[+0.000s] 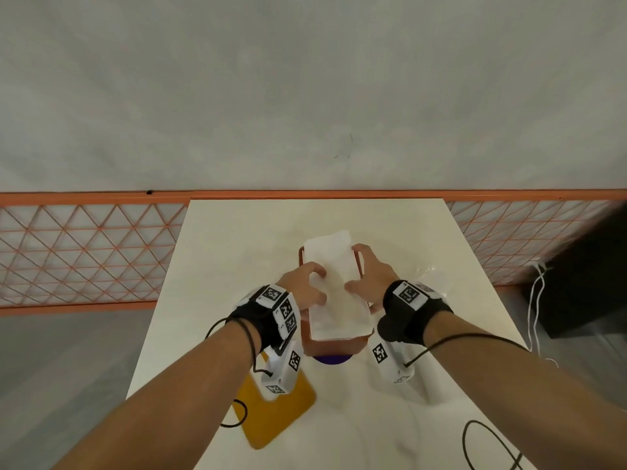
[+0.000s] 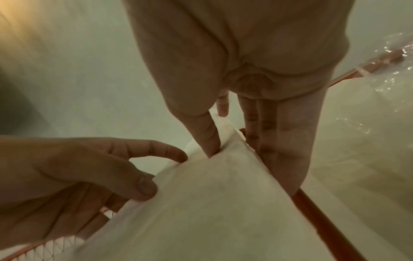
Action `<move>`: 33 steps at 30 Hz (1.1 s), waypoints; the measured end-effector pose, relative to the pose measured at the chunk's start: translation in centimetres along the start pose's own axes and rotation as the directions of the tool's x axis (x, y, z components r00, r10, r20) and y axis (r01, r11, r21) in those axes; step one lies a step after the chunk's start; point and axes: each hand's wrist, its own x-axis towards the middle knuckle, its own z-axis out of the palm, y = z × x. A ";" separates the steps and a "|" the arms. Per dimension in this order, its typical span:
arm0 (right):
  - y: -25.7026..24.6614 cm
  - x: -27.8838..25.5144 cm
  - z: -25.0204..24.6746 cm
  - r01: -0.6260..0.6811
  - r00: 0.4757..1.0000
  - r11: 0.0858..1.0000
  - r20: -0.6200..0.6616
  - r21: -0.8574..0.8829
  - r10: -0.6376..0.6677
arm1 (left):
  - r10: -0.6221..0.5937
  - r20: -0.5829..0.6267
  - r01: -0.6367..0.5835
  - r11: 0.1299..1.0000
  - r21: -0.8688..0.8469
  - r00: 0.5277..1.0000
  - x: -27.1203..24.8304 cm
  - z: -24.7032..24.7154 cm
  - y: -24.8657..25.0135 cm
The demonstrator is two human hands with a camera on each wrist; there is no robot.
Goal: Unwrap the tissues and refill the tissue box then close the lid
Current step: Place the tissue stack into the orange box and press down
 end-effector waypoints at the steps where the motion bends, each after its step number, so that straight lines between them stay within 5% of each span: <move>1: 0.0 0.0 0.2 0.011 1.000 1.000 -0.006 -0.020 -0.012 | 0.006 -0.001 -0.006 0.999 0.051 1.000 0.0 0.1 0.0; 11: 0.4 0.7 0.8 0.094 0.995 0.980 -0.027 -0.176 -0.100 | 0.070 -0.078 -0.031 0.906 0.422 0.994 -0.1 0.5 0.1; 21: -0.1 1.5 1.0 0.082 0.996 0.935 0.003 -0.346 -0.087 | 0.126 0.006 -0.108 0.823 0.557 0.992 0.3 0.5 -0.1; 33: -1.2 2.2 0.3 0.139 0.990 0.834 0.059 -0.535 -0.127 | 0.218 -0.051 -0.132 0.743 0.657 0.975 0.9 0.3 -1.0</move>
